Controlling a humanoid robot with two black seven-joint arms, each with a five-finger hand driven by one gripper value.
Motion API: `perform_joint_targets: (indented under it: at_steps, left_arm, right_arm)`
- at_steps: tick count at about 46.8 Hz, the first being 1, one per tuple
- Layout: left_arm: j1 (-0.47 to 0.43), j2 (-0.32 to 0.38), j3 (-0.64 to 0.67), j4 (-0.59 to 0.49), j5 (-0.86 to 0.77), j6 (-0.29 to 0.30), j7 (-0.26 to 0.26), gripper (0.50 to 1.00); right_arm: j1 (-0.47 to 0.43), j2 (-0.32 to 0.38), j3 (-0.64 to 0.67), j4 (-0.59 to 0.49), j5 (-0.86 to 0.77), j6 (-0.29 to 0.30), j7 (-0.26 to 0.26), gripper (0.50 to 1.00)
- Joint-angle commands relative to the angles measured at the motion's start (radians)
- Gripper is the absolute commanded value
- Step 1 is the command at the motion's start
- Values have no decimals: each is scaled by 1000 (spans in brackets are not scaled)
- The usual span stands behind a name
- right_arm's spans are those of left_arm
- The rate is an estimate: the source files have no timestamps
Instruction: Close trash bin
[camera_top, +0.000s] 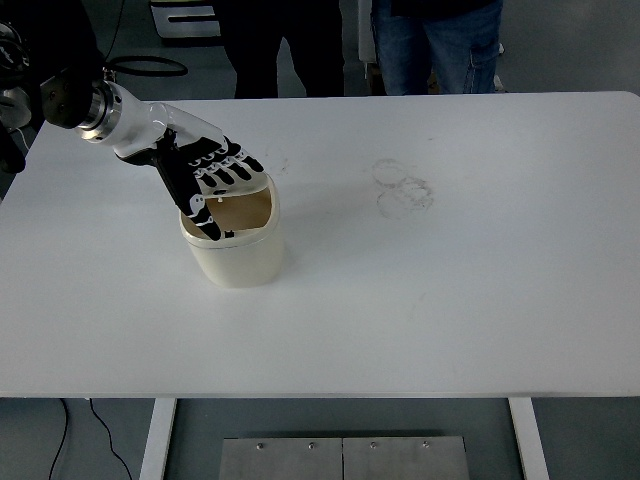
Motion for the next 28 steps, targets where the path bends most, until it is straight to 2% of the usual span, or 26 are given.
perform_joint_targets:
  at_steps: [1,28]
  left_arm:
    - [0,0,4,-7,0,2,0,1000]
    - [26,25,7,-64,3,21,-2,1000]
  right_arm:
    - [0,0,0,0,1,0,0,989]
    - [0,0,0,0,0,0,0,989]
